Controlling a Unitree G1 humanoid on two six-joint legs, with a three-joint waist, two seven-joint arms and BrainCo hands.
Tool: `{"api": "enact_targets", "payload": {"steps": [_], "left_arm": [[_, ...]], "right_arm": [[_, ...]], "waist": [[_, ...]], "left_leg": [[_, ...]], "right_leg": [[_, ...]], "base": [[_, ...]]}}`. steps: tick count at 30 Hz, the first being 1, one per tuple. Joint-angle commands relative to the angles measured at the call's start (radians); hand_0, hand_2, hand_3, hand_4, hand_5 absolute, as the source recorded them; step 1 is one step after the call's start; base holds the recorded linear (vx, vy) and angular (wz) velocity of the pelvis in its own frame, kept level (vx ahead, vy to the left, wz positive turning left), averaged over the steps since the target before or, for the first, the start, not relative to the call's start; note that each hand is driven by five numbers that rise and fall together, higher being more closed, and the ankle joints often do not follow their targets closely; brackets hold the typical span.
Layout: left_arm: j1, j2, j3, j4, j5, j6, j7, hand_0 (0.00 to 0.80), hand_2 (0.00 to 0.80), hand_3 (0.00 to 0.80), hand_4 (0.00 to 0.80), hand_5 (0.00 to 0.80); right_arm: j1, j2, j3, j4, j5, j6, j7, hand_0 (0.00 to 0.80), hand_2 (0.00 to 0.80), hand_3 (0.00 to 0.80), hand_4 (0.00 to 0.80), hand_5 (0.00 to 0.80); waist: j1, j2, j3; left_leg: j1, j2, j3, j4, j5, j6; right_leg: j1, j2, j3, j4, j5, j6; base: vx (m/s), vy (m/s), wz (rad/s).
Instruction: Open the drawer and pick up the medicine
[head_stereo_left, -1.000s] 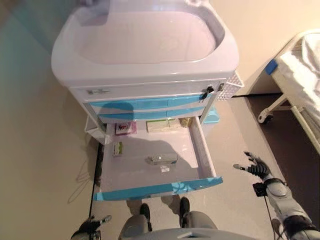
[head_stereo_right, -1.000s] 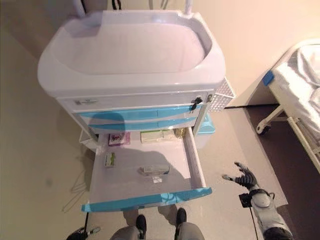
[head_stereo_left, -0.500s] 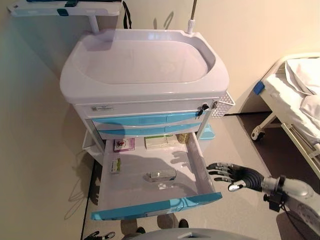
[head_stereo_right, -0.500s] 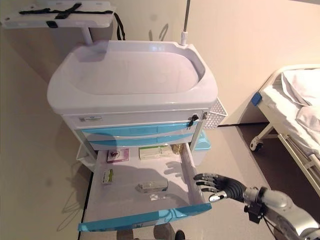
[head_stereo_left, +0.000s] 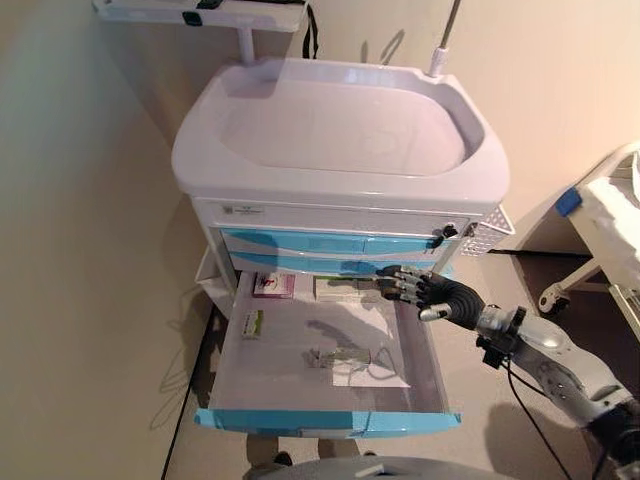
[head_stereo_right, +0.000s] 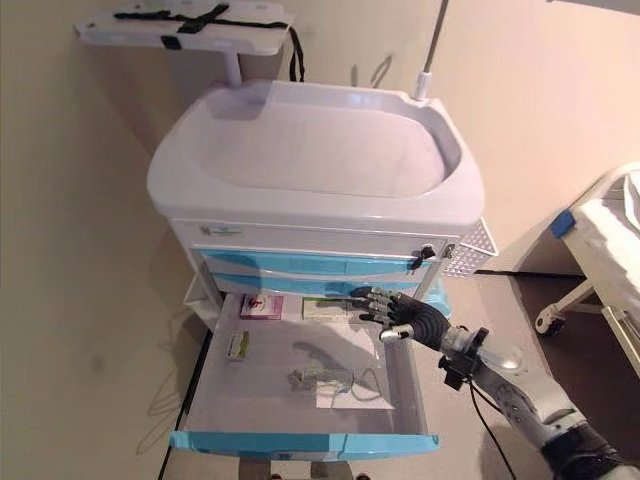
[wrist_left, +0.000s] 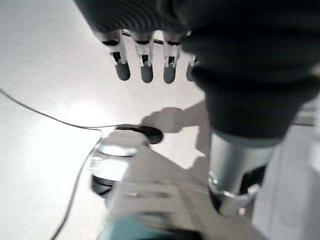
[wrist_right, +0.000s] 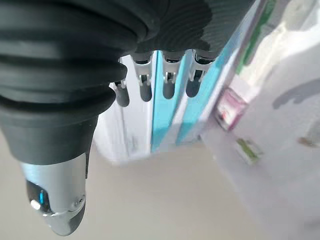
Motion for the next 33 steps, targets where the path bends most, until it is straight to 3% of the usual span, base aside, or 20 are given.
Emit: {"api": "enact_targets", "payload": {"steps": [1,5,6,7,8,9,10,18,33], "left_arm": [[-0.016,0.025,0.014,0.032,-0.001,-0.004,0.025,0.0,0.0,0.0,0.0,0.0],[-0.025,0.032,0.006,0.026,-0.011,-0.003,0.037,0.0,0.0,0.0,0.0,0.0],[-0.039,0.034,-0.006,0.018,-0.014,-0.003,0.046,0.0,0.0,0.0,0.0,0.0],[-0.039,0.034,-0.005,0.018,-0.014,-0.003,0.046,0.0,0.0,0.0,0.0,0.0],[-0.049,0.037,-0.016,0.001,-0.021,-0.004,0.058,0.0,0.0,0.0,0.0,0.0],[-0.049,0.037,-0.015,0.001,-0.021,-0.004,0.058,0.0,0.0,0.0,0.0,0.0],[-0.061,0.039,-0.023,-0.005,-0.026,-0.004,0.066,0.0,0.0,0.0,0.0,0.0],[-0.123,0.036,-0.044,-0.04,-0.013,-0.011,0.117,0.0,0.0,0.0,0.0,0.0],[-0.173,0.025,-0.036,-0.043,-0.017,-0.009,0.148,0.0,0.0,0.0,0.0,0.0]], "right_arm": [[-0.087,0.027,0.031,0.019,-0.104,-0.098,-0.069,0.0,0.0,0.0,0.0,0.0],[-0.125,0.077,0.044,0.108,-0.228,-0.123,-0.134,0.0,0.0,0.0,0.0,0.0],[-0.152,0.103,0.063,0.158,-0.352,-0.131,-0.17,0.0,0.0,0.0,0.0,0.0],[-0.153,0.104,0.064,0.16,-0.353,-0.132,-0.17,0.0,0.0,0.0,0.0,0.0],[-0.177,0.12,0.083,0.205,-0.484,-0.141,-0.201,0.0,0.0,0.0,0.0,0.0],[-0.178,0.121,0.084,0.207,-0.485,-0.141,-0.201,0.0,0.0,0.0,0.0,0.0],[-0.192,0.141,0.091,0.24,-0.583,-0.15,-0.233,0.0,0.0,0.0,0.0,0.0],[-0.236,0.148,0.157,0.213,-0.943,-0.195,-0.325,0.0,0.0,0.0,0.0,0.0],[-0.231,0.146,0.235,0.096,-1.071,-0.178,-0.276,0.0,0.0,0.0,0.0,0.0]], "waist": [[0.033,-0.011,0.0],[0.046,-0.012,0.017],[0.056,-0.013,0.03],[0.055,-0.013,0.03],[0.063,-0.013,0.042],[0.061,-0.013,0.043],[0.064,-0.013,0.054],[0.063,-0.003,0.132],[0.041,-0.008,0.163]], "left_leg": [[-0.044,-0.026,-0.005,0.015,-0.001,0.005],[-0.061,-0.028,-0.025,0.018,0.006,0.005],[-0.075,-0.031,-0.041,0.022,0.009,0.006],[-0.075,-0.032,-0.042,0.023,0.009,0.006],[-0.088,-0.036,-0.057,0.029,0.01,0.007],[-0.089,-0.036,-0.058,0.029,0.01,0.007],[-0.099,-0.039,-0.068,0.036,0.009,0.008],[-0.167,-0.055,-0.079,0.129,-0.014,0.017],[-0.197,-0.046,-0.065,0.135,-0.014,0.015]], "right_leg": [[-0.058,-0.018,-0.016,0.134,-0.046,0.053],[-0.065,-0.022,-0.036,0.139,-0.048,0.051],[-0.072,-0.025,-0.047,0.145,-0.049,0.049],[-0.073,-0.025,-0.048,0.145,-0.05,0.049],[-0.078,-0.029,-0.062,0.151,-0.052,0.046],[-0.078,-0.029,-0.063,0.151,-0.053,0.046],[-0.083,-0.032,-0.07,0.157,-0.057,0.044],[-0.131,-0.047,-0.072,0.222,-0.077,0.035],[-0.177,-0.043,-0.049,0.237,-0.077,0.032]], "base": [[-0.023,-0.021,0.37],[-0.029,-0.018,0.27],[-0.023,-0.017,0.24],[-0.04,-0.037,0.33],[-0.017,-0.02,0.25],[-0.032,-0.029,0.32],[-0.026,-0.02,0.18],[-0.06,-0.003,0.16],[-0.016,0.001,-0.04]]}}
